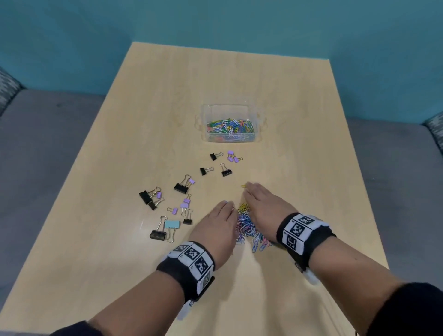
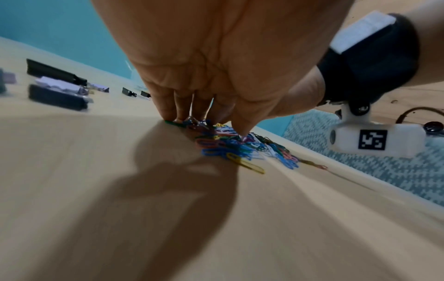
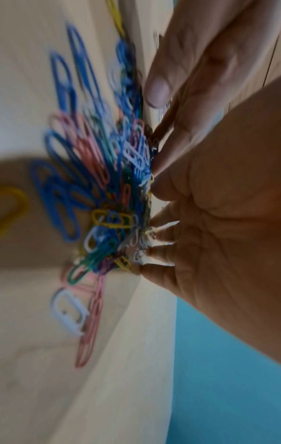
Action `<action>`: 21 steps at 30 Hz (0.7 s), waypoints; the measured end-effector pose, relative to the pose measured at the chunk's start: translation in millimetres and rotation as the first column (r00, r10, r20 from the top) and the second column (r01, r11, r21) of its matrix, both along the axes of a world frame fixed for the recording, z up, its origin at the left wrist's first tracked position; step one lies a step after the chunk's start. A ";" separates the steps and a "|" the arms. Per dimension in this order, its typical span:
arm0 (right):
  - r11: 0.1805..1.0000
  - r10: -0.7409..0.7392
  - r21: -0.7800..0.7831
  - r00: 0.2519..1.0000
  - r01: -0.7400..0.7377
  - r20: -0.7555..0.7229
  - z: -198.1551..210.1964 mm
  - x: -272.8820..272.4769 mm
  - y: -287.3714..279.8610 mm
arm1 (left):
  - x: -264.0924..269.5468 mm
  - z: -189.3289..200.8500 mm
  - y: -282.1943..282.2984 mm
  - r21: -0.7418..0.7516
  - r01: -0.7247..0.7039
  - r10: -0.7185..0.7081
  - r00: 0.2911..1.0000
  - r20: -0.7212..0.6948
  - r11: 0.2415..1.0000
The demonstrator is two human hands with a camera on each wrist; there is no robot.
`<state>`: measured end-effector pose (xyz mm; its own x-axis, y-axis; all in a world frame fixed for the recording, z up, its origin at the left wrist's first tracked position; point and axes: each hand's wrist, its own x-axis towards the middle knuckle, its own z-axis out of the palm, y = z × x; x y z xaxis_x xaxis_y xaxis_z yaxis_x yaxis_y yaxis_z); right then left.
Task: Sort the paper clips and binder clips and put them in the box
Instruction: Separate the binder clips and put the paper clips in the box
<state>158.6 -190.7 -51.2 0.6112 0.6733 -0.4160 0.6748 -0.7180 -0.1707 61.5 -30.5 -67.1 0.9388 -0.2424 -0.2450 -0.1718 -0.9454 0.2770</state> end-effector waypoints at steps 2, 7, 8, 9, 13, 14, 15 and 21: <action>0.998 0.027 0.062 1.000 -0.026 -0.015 7.6 -16.3 -12.6 | -7.5 0.0 2.8 -0.065 -0.002 0.003 1.000 0.017 0.998; 0.888 -0.322 0.317 0.942 0.334 -0.094 14.5 -39.1 -59.5 | -18.9 16.7 7.5 -0.118 -0.131 0.143 0.985 0.098 0.984; 0.865 -0.400 0.298 0.914 0.403 -0.074 13.9 -41.7 -67.1 | -18.3 19.0 7.1 -0.124 -0.193 0.201 0.978 0.055 0.973; 0.851 -0.459 0.253 0.886 0.460 -0.066 14.1 -45.6 -71.1 | -17.1 18.8 6.0 -0.131 -0.240 0.243 0.970 0.010 0.962; 0.860 -0.496 0.078 0.862 0.504 -0.103 7.7 -65.7 -55.8 | -5.2 18.3 -10.5 -0.076 -0.246 0.241 0.968 -0.069 0.966; 0.876 -0.473 0.056 0.876 0.479 -0.096 4.7 -68.9 -47.6 | -2.1 17.3 -15.6 -0.056 -0.230 0.225 0.971 -0.077 0.972; 0.889 -0.450 0.048 0.889 0.455 -0.086 2.2 -70.7 -39.5 | 0.1 15.9 -20.2 -0.034 -0.212 0.209 0.974 -0.084 0.977; 0.908 -0.408 0.110 0.913 0.404 0.021 1.6 -64.0 -14.5 | 15.2 15.8 -34.2 0.036 -0.189 0.190 0.981 -0.039 0.981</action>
<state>94.6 -205.2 -49.6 0.8564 0.4005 -0.3259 0.3372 -0.9118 -0.2344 76.7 -64.7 -51.3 0.9556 -0.0521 -0.2899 0.0227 -0.9682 0.2490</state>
